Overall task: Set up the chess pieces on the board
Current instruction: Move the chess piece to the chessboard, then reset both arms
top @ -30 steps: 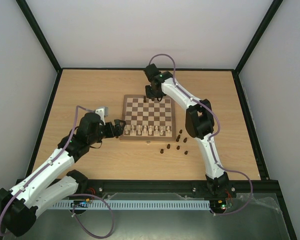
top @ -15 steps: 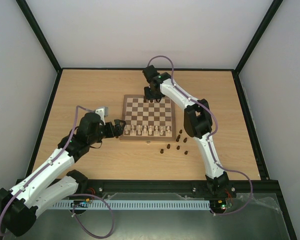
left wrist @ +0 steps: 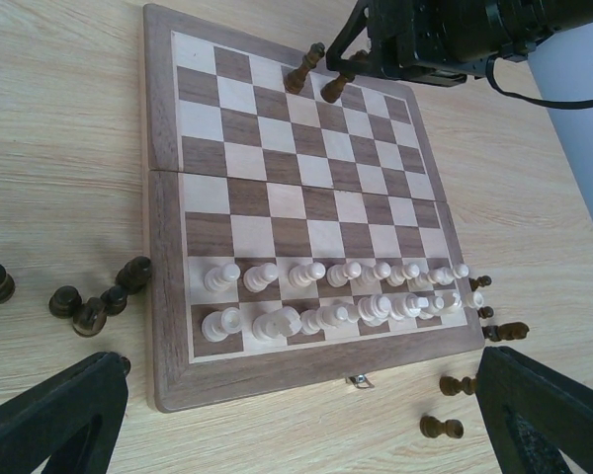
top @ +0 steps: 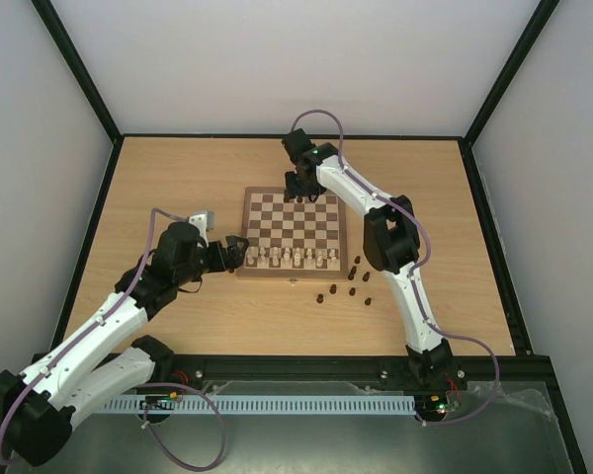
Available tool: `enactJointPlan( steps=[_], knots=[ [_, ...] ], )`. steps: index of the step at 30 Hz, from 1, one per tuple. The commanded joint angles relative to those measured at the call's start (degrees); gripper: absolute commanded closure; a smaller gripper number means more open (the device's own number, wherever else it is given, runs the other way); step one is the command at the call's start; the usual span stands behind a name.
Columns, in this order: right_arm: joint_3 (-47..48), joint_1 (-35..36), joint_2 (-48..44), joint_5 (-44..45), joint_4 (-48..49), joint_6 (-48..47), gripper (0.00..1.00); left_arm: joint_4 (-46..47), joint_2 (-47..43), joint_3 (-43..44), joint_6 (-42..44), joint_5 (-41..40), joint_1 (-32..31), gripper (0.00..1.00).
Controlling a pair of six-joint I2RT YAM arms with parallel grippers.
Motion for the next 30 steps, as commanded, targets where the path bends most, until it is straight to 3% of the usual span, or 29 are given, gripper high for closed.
enactJointPlan(
  steps=[1,8,22,30],
  knots=[
    [-1.14,0.29,-5.81,1.46,-0.83,-0.15,0.42,0.76,-0.04,0.67,0.14,-0.86,0.54,0.01],
    [-11.02,0.29,-19.13,1.73,4.16,0.88,0.0,0.84,-0.48,0.94,-0.39,-1.03,0.54,0.01],
    [-49.14,0.29,-55.63,3.66,18.09,5.53,0.01,1.49,-8.35,-1.2,-4.92,-6.29,0.14,0.01],
    [-65.88,0.2,-73.7,9.99,19.71,6.99,0.01,5.81,-10.88,-4.41,-6.73,-17.59,-2.08,0.0]
  ],
)
